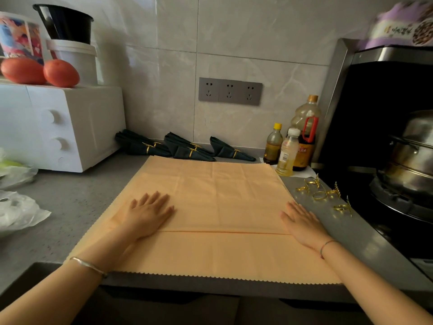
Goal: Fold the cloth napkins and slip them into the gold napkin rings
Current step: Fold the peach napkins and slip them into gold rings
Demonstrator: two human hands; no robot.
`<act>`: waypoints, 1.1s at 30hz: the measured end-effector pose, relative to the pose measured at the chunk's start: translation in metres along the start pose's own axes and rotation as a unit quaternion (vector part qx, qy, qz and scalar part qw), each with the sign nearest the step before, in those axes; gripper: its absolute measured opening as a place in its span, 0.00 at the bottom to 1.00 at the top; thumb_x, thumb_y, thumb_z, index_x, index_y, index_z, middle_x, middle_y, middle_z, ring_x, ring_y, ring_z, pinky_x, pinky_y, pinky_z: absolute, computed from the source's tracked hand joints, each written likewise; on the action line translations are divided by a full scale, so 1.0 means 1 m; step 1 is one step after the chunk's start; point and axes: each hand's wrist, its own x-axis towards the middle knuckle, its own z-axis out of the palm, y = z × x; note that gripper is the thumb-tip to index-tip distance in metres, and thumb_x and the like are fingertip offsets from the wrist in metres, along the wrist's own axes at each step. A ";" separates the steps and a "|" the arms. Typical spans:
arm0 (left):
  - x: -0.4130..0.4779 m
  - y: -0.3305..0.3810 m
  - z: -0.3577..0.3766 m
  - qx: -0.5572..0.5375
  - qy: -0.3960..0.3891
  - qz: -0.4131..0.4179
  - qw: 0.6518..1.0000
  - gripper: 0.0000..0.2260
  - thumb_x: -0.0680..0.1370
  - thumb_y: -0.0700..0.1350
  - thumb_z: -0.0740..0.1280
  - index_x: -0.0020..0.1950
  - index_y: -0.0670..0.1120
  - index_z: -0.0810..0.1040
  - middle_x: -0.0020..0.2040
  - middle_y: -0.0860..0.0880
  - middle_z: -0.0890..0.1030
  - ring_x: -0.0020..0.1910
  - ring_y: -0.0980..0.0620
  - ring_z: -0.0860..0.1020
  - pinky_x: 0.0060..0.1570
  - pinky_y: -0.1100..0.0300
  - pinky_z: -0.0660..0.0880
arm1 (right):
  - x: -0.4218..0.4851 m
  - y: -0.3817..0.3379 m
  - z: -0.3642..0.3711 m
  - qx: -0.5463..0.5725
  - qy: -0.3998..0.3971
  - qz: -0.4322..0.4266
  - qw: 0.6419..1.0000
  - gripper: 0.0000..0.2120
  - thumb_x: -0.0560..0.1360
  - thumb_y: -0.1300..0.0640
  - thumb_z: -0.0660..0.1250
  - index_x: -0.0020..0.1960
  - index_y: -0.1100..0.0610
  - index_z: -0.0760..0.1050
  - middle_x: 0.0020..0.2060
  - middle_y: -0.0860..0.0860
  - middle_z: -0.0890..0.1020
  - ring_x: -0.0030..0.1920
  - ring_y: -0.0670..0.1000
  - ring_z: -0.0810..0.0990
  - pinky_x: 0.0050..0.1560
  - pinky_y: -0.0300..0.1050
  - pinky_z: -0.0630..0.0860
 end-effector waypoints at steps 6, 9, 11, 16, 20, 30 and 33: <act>-0.025 0.022 -0.020 0.014 -0.061 0.174 0.983 0.46 0.59 0.81 0.39 0.75 0.66 0.53 0.77 0.59 0.54 0.77 0.53 0.51 0.75 0.51 0.48 | -0.035 -0.006 -0.019 -0.001 -0.010 -0.194 0.981 0.22 0.80 0.45 0.55 0.73 0.44 0.60 0.73 0.38 0.61 0.72 0.39 0.56 0.72 0.37 0.49; -0.035 0.033 -0.029 0.056 -0.047 0.208 0.975 0.44 0.61 0.77 0.43 0.75 0.62 0.59 0.75 0.59 0.62 0.73 0.56 0.62 0.72 0.58 0.58 | -0.044 -0.016 -0.026 -0.051 -0.011 -0.219 0.974 0.25 0.77 0.48 0.58 0.73 0.41 0.61 0.71 0.36 0.63 0.71 0.38 0.60 0.68 0.32 0.52; -0.038 0.038 -0.029 0.098 -0.039 0.220 0.970 0.36 0.69 0.72 0.47 0.75 0.60 0.60 0.74 0.58 0.64 0.72 0.55 0.65 0.71 0.59 0.61 | -0.045 -0.020 -0.030 -0.056 -0.011 -0.219 0.974 0.25 0.76 0.50 0.58 0.73 0.41 0.62 0.70 0.35 0.64 0.70 0.39 0.61 0.68 0.32 0.53; -0.036 0.041 -0.022 0.187 -0.016 0.227 0.956 0.21 0.84 0.54 0.49 0.77 0.57 0.55 0.76 0.55 0.60 0.72 0.51 0.65 0.68 0.56 0.65 | -0.042 -0.020 -0.030 -0.099 0.002 -0.225 0.969 0.19 0.82 0.52 0.53 0.72 0.42 0.63 0.71 0.37 0.65 0.70 0.39 0.63 0.68 0.34 0.57; -0.037 0.040 -0.024 0.184 -0.005 0.237 0.954 0.20 0.84 0.51 0.48 0.77 0.58 0.53 0.76 0.55 0.61 0.72 0.52 0.65 0.68 0.56 0.65 | -0.049 -0.024 -0.038 -0.136 0.000 -0.229 0.964 0.19 0.84 0.51 0.48 0.73 0.43 0.61 0.72 0.38 0.62 0.72 0.40 0.60 0.66 0.32 0.55; -0.051 0.025 -0.018 0.077 0.024 0.250 0.965 0.48 0.63 0.75 0.25 0.74 0.62 0.61 0.73 0.61 0.66 0.69 0.57 0.68 0.64 0.59 0.67 | -0.072 -0.007 -0.030 -0.135 0.003 -0.253 0.958 0.40 0.68 0.28 0.32 0.71 0.40 0.63 0.67 0.32 0.64 0.69 0.35 0.62 0.65 0.28 0.52; -0.035 0.019 -0.022 -0.043 0.084 0.153 0.984 0.31 0.76 0.69 0.42 0.71 0.58 0.68 0.67 0.57 0.74 0.62 0.55 0.75 0.59 0.60 0.70 | -0.064 -0.019 -0.038 -0.071 0.025 -0.246 0.966 0.31 0.72 0.30 0.43 0.59 0.42 0.77 0.55 0.34 0.77 0.54 0.36 0.74 0.60 0.33 0.69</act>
